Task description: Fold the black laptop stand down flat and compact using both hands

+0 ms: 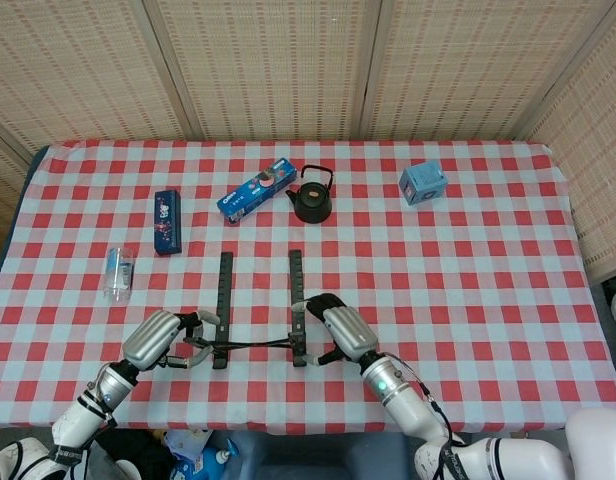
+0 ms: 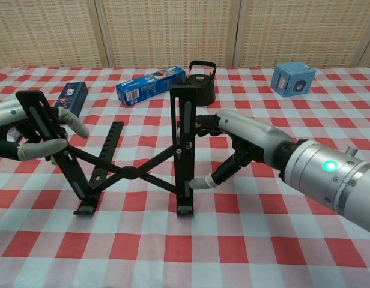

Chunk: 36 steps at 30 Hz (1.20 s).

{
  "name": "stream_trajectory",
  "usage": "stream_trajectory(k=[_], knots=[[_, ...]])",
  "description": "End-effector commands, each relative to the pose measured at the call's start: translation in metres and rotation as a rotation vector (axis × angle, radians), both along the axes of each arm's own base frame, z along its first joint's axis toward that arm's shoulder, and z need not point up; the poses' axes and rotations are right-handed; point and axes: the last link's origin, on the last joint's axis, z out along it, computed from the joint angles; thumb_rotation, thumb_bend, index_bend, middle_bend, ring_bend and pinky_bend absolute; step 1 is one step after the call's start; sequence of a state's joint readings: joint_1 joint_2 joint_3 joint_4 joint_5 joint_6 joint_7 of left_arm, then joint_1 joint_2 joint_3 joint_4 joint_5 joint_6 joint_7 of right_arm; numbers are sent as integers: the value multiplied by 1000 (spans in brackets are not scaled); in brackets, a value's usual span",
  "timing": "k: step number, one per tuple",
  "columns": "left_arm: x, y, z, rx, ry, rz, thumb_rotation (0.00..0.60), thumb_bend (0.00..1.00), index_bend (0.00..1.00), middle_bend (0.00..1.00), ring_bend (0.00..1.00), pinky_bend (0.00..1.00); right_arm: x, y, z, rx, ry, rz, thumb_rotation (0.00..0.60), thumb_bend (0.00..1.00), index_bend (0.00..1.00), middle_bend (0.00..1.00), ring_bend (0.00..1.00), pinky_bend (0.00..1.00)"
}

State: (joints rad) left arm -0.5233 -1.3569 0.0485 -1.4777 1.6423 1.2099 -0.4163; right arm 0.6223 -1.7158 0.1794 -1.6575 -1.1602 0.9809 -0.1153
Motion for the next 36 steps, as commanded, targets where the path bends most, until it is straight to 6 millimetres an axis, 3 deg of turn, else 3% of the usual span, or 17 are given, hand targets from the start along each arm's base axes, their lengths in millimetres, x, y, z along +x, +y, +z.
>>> stream_trajectory(k=[1,9,19,27,31,36], knots=[[-1,-1,4,5,-1,5,234,325,241,383,347,656,2,-1,6,-9,-15,2,600,98,131,166,87,79],[-1,-2,17,29,-3,11,227,325,211,294,232,433,10,-2,10,-33,-38,13,600,95,121,158,83,79],[-5,4,29,109,58,0,282,325,198,257,184,344,22,-10,16,-99,-70,20,600,95,120,156,82,79],[-5,29,35,176,76,36,335,325,163,155,56,247,35,-22,18,-193,-87,-8,600,95,0,39,1,61],[-5,46,38,199,95,55,348,325,117,96,13,223,40,-32,19,-261,-62,-33,600,95,0,0,0,4],[-6,61,48,228,114,86,352,325,67,28,0,199,41,-39,26,-309,-44,-48,600,96,0,0,0,0]])
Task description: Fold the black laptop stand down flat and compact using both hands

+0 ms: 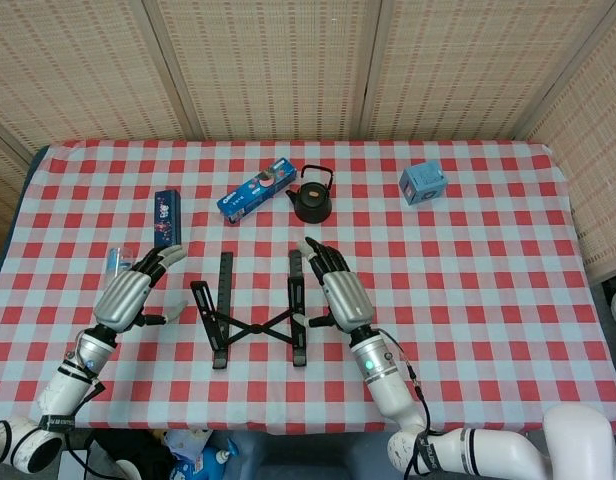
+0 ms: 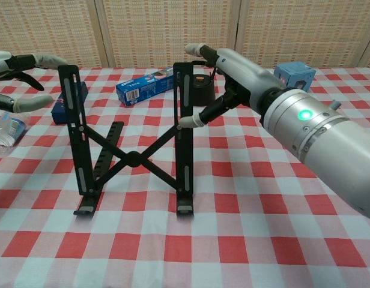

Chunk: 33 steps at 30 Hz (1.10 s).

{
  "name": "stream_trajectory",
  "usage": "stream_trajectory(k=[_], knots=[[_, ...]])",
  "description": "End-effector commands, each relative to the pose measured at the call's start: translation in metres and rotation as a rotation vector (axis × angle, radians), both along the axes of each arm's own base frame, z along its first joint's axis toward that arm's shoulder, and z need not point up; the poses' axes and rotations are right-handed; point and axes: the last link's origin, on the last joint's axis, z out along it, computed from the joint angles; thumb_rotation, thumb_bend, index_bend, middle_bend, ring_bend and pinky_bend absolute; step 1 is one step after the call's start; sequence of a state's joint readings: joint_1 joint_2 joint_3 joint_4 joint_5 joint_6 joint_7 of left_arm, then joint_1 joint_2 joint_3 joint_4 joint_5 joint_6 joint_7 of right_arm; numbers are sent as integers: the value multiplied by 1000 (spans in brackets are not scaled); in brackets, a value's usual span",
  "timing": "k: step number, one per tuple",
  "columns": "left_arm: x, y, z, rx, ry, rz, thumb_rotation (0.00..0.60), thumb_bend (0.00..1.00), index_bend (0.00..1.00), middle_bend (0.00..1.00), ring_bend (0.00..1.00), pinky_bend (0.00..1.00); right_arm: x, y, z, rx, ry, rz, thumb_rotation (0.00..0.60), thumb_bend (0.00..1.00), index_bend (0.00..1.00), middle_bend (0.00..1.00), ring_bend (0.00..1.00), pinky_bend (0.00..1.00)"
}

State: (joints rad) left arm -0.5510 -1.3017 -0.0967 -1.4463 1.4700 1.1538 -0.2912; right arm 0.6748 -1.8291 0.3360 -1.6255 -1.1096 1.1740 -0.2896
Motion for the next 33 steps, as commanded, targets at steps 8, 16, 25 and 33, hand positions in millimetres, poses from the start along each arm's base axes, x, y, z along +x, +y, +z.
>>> stream_trajectory(k=[8,16,25,33], knots=[[-4,3,31,66,28,-1,383,325,37,5,0,187,-11,-1,29,-72,-21,33,600,96,0,0,0,0],[-22,3,34,85,201,-89,600,325,115,19,70,193,-31,6,64,-122,222,236,600,83,0,0,0,0],[-19,29,12,87,355,-216,600,322,129,50,88,195,-32,19,74,-196,453,487,600,26,0,0,0,0],[-4,55,-22,66,439,-253,600,295,114,50,86,193,-31,28,52,-218,555,634,600,0,0,0,0,0]])
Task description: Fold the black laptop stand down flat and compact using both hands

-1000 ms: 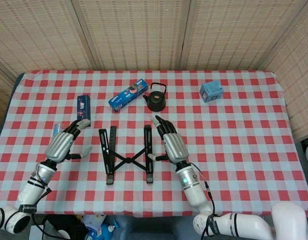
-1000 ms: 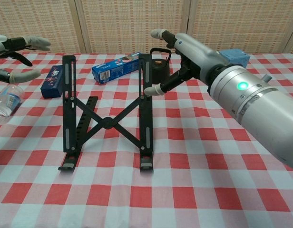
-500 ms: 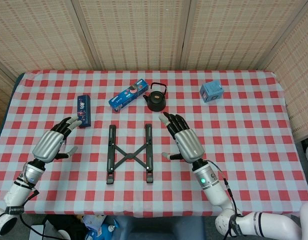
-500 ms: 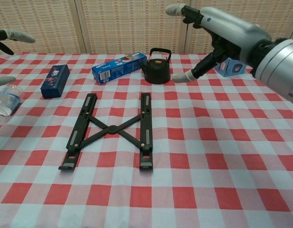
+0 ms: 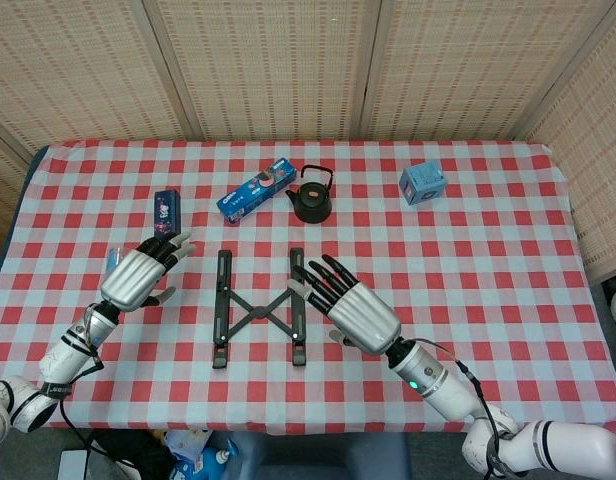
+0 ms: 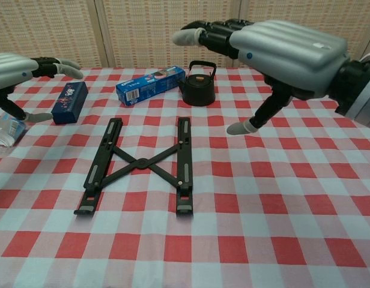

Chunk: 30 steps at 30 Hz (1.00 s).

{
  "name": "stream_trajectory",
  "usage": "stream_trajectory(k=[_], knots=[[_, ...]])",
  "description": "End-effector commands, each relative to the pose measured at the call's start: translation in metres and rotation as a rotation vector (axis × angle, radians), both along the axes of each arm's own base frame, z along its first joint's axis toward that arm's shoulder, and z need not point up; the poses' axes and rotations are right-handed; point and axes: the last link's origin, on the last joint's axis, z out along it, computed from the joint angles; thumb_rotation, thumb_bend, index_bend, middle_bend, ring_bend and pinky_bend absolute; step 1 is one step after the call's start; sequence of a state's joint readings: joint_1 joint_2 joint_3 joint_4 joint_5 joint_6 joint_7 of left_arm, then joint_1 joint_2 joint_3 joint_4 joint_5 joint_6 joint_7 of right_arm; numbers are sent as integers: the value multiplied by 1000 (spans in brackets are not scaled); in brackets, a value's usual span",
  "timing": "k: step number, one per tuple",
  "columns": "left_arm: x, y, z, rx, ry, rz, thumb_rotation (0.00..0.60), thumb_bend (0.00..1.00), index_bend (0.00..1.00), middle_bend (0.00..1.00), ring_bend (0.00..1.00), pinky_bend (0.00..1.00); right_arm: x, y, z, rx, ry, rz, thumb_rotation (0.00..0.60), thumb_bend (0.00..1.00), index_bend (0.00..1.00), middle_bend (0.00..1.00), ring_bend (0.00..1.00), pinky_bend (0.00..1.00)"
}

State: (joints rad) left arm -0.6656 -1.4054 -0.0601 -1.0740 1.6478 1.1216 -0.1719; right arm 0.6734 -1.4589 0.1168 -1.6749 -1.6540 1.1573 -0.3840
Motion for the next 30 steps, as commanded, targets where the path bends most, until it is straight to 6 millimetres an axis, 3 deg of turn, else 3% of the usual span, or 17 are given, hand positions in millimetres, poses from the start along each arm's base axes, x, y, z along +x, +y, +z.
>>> stream_trajectory(k=[1,9,18,22,30], knots=[[9,11,-16,-25,21,7,600,295,108,50,86,193,0,2,-14,-20,58,71,600,0,0,0,0,0],[22,25,-43,-37,72,7,600,274,48,50,63,193,4,-4,-47,-58,118,158,600,0,0,0,0,0],[30,31,-65,-68,95,30,580,260,3,30,39,193,1,-14,-69,-101,153,164,600,0,0,0,0,0],[30,34,-73,-72,106,50,589,260,0,20,30,193,-2,-17,-77,-108,169,164,600,0,0,0,0,0],[17,40,-84,-67,137,109,552,260,0,0,0,190,-5,-21,-92,-116,173,170,600,0,0,0,0,0]])
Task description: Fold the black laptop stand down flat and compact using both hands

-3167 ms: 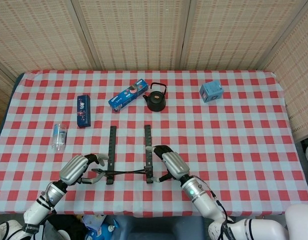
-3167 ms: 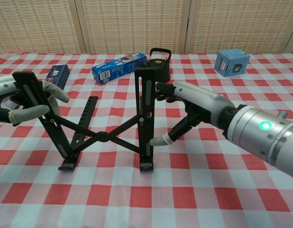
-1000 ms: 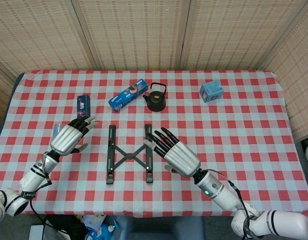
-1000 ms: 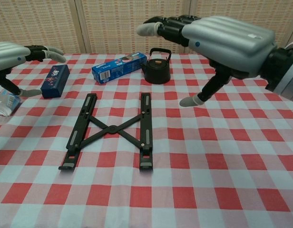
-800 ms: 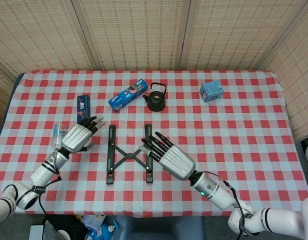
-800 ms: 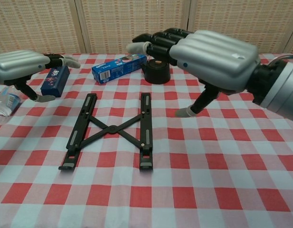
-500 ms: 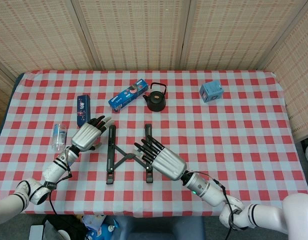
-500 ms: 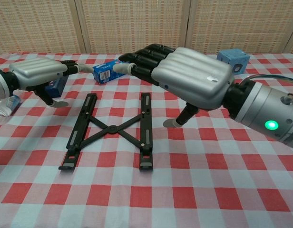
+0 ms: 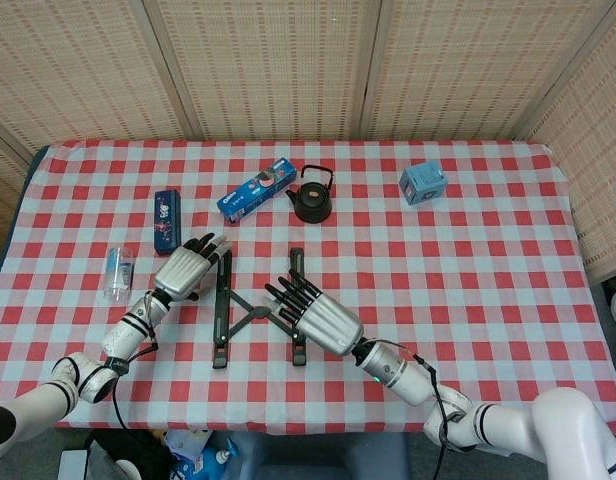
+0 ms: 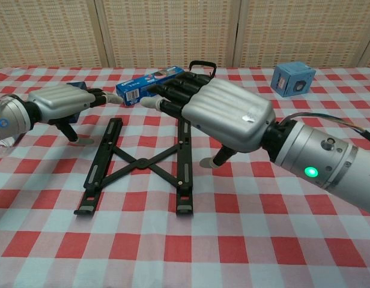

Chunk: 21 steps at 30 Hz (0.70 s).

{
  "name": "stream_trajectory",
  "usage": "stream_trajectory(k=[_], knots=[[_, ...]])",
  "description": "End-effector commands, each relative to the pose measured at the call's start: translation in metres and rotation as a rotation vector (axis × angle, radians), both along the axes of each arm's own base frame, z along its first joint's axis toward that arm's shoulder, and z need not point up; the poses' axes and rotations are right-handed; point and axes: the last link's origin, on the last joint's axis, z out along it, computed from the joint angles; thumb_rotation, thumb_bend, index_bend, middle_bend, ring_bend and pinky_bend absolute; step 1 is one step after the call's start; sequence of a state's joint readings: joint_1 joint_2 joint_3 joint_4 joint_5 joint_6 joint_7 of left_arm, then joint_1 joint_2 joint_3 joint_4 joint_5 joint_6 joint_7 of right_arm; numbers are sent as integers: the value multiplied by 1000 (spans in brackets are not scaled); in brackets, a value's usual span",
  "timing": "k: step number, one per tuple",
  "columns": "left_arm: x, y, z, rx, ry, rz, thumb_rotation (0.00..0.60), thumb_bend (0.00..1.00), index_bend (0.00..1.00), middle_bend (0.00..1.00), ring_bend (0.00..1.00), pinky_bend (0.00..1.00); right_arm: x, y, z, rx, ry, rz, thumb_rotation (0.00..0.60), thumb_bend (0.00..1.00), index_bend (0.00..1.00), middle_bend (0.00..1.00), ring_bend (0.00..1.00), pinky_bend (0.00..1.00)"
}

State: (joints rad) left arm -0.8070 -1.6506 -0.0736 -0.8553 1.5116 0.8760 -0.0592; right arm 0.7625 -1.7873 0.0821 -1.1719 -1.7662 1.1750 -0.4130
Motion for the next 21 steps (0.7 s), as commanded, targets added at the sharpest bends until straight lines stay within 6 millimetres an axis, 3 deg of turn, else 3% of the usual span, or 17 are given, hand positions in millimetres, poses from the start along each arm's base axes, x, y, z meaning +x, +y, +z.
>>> stream_trajectory(k=[1,21], knots=[[-5,2,-4,-3,9,29,548,260,0,0,0,189,-1,0,-6,1,4,6,600,0,0,0,0,0],[-13,3,-14,-12,-25,90,525,260,0,0,0,184,-2,-6,-43,-36,54,9,600,0,0,0,0,0]])
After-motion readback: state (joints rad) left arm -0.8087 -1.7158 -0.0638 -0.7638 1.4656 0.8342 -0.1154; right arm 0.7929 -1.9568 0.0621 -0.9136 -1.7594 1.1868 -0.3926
